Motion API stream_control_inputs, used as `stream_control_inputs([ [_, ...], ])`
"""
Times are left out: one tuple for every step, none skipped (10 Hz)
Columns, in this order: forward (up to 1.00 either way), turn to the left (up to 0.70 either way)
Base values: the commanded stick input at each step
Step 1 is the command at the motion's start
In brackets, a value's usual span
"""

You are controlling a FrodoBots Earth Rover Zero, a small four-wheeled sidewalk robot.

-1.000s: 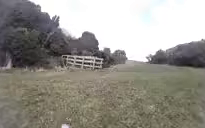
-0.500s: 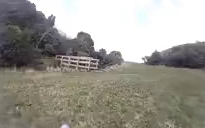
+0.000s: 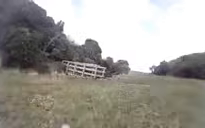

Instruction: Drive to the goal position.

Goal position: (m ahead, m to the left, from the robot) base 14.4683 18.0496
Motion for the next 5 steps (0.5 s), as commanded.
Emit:
stream_control_inputs([
  [1.00,-0.36],
  [1.00,-0.36],
  [1.00,-0.36],
  [1.00,-0.36],
  [1.00,-0.36],
])
